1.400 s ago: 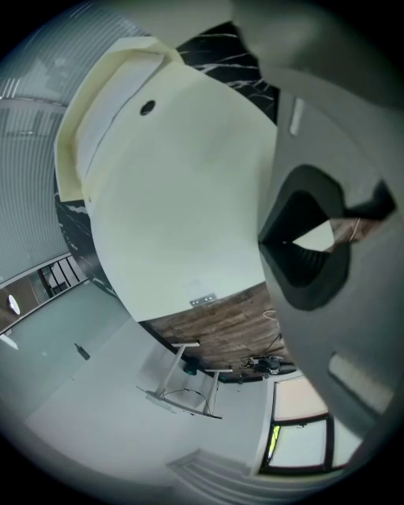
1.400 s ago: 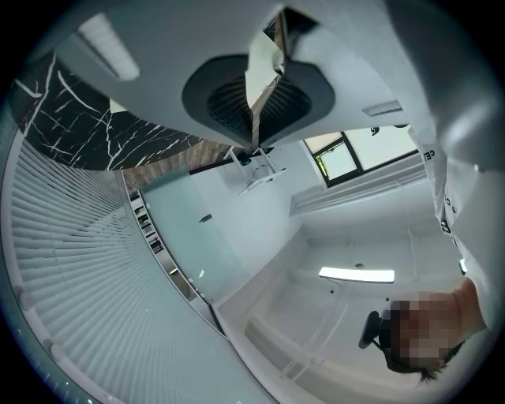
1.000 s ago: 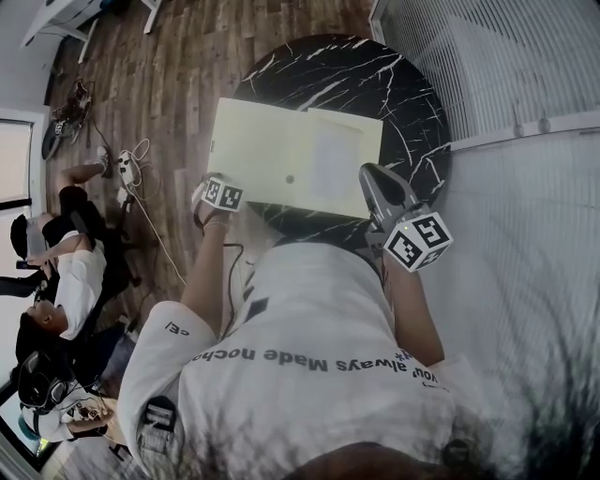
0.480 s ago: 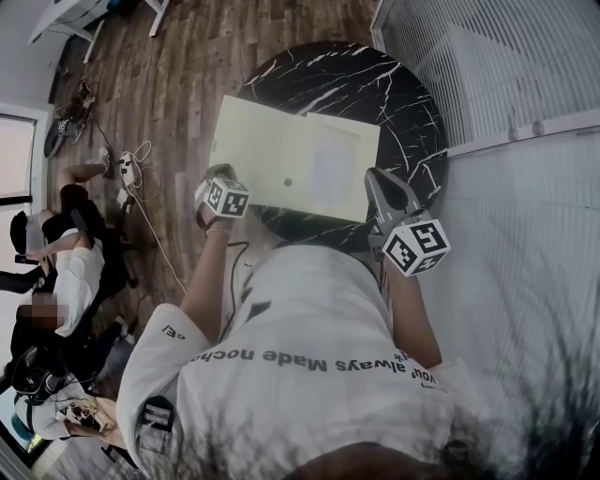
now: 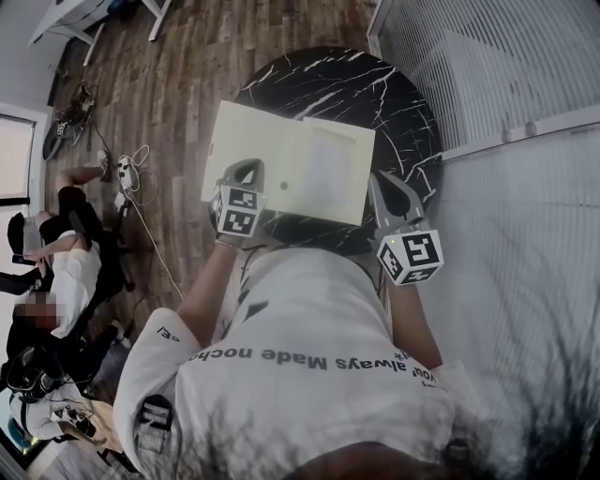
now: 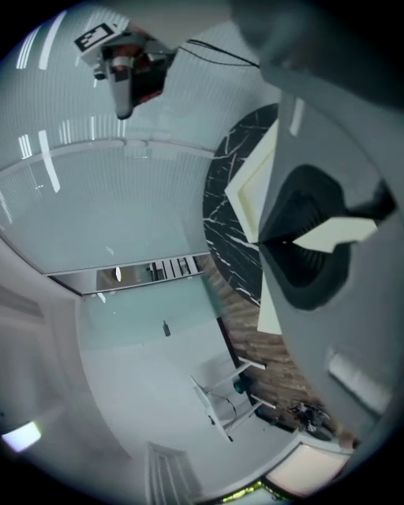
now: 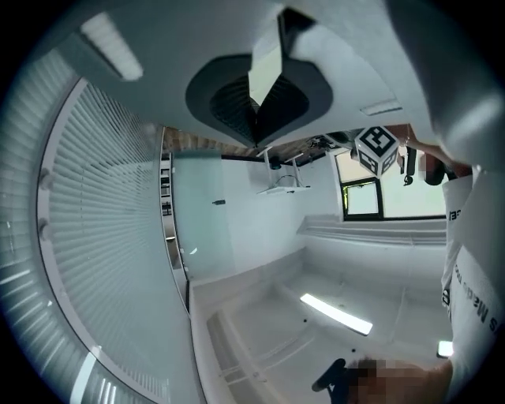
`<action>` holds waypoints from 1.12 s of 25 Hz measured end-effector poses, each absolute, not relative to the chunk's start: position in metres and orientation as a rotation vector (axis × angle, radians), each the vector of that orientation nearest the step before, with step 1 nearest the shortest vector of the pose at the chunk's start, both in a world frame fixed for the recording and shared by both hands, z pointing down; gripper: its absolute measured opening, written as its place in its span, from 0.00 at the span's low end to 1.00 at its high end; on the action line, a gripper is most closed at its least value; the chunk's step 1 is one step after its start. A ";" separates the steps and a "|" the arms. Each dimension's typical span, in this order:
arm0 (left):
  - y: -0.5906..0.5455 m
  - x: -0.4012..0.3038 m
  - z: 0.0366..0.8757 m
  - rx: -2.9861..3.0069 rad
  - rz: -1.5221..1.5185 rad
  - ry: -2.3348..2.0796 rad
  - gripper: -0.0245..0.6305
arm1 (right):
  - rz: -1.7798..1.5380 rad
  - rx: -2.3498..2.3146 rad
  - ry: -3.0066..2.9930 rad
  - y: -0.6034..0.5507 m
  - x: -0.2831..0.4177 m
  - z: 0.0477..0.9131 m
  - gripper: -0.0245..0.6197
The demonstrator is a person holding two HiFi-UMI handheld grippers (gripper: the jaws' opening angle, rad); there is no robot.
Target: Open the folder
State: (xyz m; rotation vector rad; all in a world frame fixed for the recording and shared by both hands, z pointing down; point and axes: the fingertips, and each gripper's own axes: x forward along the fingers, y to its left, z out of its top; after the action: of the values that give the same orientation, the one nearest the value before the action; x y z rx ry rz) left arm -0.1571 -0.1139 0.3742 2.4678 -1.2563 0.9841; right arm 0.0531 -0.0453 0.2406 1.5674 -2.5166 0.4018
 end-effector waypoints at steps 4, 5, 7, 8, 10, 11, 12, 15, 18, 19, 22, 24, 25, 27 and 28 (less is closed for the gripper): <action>-0.108 -0.125 0.328 2.562 0.785 -1.204 0.04 | 0.301 1.565 -2.495 -0.041 0.052 0.225 0.04; -0.107 -0.117 0.316 2.583 0.722 -1.191 0.04 | 0.284 1.563 -2.493 -0.041 0.052 0.222 0.04; -0.106 -0.103 0.294 2.625 0.612 -1.174 0.04 | 0.266 1.565 -2.487 -0.041 0.052 0.215 0.04; -0.105 -0.096 0.284 2.645 0.573 -1.168 0.04 | 0.260 1.569 -2.483 -0.042 0.052 0.212 0.04; -0.101 -0.083 0.265 2.683 0.514 -1.149 0.04 | 0.244 1.579 -2.474 -0.042 0.053 0.204 0.04; -0.098 -0.076 0.257 2.700 0.484 -1.136 0.04 | 0.234 1.583 -2.471 -0.042 0.053 0.201 0.04; -0.095 -0.069 0.248 2.714 0.451 -1.123 0.04 | 0.224 1.585 -2.469 -0.041 0.054 0.197 0.04; -0.086 -0.053 0.226 2.750 0.353 -1.091 0.04 | 0.194 1.586 -2.470 -0.039 0.053 0.189 0.04; -0.080 -0.040 0.206 2.784 0.263 -1.065 0.04 | 0.164 1.581 -2.472 -0.038 0.049 0.182 0.04; -0.078 -0.036 0.200 2.793 0.245 -1.052 0.04 | 0.162 1.579 -2.473 -0.037 0.047 0.179 0.04; -0.073 -0.023 0.185 2.817 0.203 -1.016 0.04 | 0.165 1.582 -2.484 -0.038 0.044 0.169 0.04; -0.070 -0.016 0.175 2.833 0.159 -1.003 0.04 | 0.152 1.595 -2.488 -0.037 0.044 0.161 0.04; -0.069 -0.013 0.170 2.839 0.138 -0.994 0.04 | 0.144 1.599 -2.490 -0.037 0.044 0.158 0.04; -0.066 -0.010 0.165 2.851 0.113 -0.972 0.04 | 0.130 1.596 -2.501 -0.035 0.043 0.155 0.04; -0.065 -0.009 0.163 2.856 0.111 -0.965 0.04 | 0.126 1.596 -2.504 -0.035 0.042 0.154 0.04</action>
State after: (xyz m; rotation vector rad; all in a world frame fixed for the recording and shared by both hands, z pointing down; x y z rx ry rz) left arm -0.0089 -0.0648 0.1634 2.8559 -0.9650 0.1107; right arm 0.0422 -0.0347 0.1541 1.5955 -2.5038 0.1259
